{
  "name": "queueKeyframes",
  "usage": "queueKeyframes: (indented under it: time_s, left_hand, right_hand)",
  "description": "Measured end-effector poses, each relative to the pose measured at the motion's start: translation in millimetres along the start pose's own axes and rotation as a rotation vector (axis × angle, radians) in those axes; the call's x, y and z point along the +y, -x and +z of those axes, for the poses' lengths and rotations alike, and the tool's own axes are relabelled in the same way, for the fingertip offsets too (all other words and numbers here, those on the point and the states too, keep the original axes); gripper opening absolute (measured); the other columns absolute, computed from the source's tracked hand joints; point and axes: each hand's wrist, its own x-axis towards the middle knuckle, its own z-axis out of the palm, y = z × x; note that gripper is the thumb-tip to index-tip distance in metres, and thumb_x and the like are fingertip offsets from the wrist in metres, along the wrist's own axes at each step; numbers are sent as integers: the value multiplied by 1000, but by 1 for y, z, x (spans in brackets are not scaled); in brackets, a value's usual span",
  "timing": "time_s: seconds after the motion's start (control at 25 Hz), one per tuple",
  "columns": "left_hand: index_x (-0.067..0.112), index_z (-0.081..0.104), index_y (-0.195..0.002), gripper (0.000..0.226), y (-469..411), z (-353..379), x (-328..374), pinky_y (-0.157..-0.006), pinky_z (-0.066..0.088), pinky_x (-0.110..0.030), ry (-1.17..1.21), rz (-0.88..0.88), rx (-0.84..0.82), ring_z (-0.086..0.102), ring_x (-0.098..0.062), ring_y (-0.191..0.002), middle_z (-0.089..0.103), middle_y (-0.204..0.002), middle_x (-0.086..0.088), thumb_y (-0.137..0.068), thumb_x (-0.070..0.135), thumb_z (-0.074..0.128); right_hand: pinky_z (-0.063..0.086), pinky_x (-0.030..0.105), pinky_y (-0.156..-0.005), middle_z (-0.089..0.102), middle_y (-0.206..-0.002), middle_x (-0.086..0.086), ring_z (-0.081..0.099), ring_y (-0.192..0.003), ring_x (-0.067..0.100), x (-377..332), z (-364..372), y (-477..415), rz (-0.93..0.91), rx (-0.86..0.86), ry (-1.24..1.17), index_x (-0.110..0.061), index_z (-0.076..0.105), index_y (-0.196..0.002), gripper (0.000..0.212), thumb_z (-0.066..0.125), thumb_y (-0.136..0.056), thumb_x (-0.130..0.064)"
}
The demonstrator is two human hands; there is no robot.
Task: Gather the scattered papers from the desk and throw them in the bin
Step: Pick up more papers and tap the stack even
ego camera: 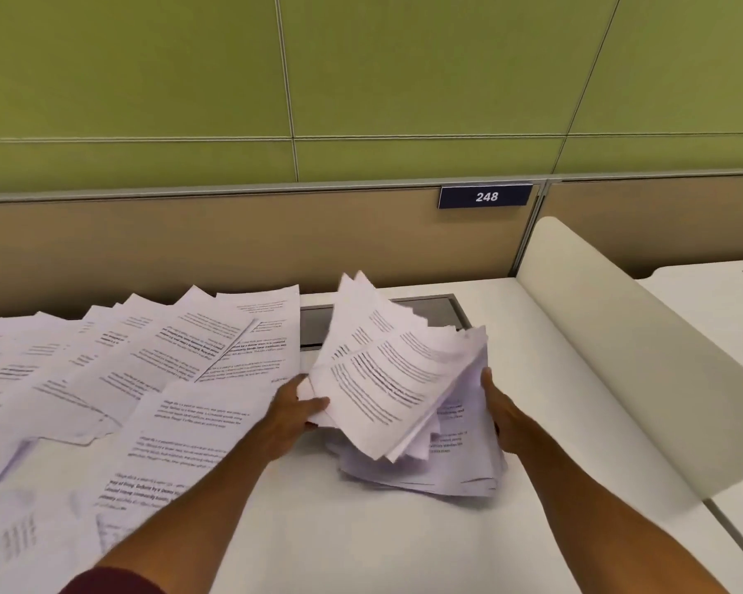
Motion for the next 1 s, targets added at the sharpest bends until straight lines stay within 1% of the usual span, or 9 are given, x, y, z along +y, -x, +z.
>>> queueKeyframes:
  time_s: [0.08,0.28,0.36,0.48,0.56,0.64,0.8,0.92,1.0]
  left_hand:
    - [4,46,-126,57,13,20,-22,-79,57,-48,-133,-104,-97,62,-34,-100,60,-121,-22,-77,-16,65]
    - [10,41,-128,62,22,43,-28,-86,55,-47,-240,-164,-213,64,-31,-102,65,-114,-12,-77,-17,64]
    - [16,37,-128,65,22,47,-19,-83,57,-46,-302,-153,-184,63,-31,-105,61,-119,-10,-76,-6,71]
    - [18,39,-129,65,22,55,-15,-78,52,-33,-486,-5,1,56,-25,-105,54,-120,-5,-77,16,77]
    - [14,44,-132,60,21,57,-17,-83,51,-33,-540,47,35,51,-23,-107,52,-124,-7,-80,9,73]
    - [13,44,-136,64,22,57,-17,-86,54,-40,-465,-41,-64,52,-27,-111,51,-130,-9,-80,-3,69]
    - [19,39,-142,78,31,54,-13,-81,57,-50,-491,-210,-248,55,-32,-114,47,-136,-3,-77,-16,62]
    - [24,46,-136,75,35,52,-12,-83,57,-47,-503,-228,-319,54,-31,-118,48,-135,0,-74,-16,60]
    - [27,51,-130,73,36,50,-12,-83,57,-42,-523,-260,-364,56,-29,-116,53,-131,0,-71,-14,62]
  right_hand:
    - [48,56,-98,64,-120,21,62,-108,42,0,-1,-3,-5,-28,-144,-12,56,-130,77,27,-91,-72]
    - [33,71,-103,51,-130,33,50,-108,50,3,-14,-2,-56,-181,-278,1,43,-137,90,38,-87,-74]
    - [36,70,-100,57,-126,28,53,-108,48,-11,-7,17,-23,-169,-250,-2,49,-134,76,38,-93,-65]
    - [50,61,-92,66,-121,20,64,-107,43,-14,-6,27,-82,-259,-135,-8,56,-129,52,68,-85,-34]
    - [53,58,-88,66,-122,19,65,-108,41,-8,-11,24,-118,-286,-62,-7,54,-130,74,87,-65,-20]
    - [57,52,-82,68,-119,19,67,-104,40,0,-15,20,-161,-171,-76,-4,58,-123,76,93,-55,-13]
    - [60,46,-77,70,-114,17,71,-94,34,13,-15,16,-107,25,-174,-3,64,-117,44,79,-75,-5]
    - [56,54,-86,72,-113,14,69,-100,37,9,-18,17,4,-118,-170,-7,64,-120,69,92,-57,-16]
    - [54,59,-86,71,-112,18,68,-99,41,9,-22,12,40,-125,-89,-3,63,-120,86,96,-41,-10]
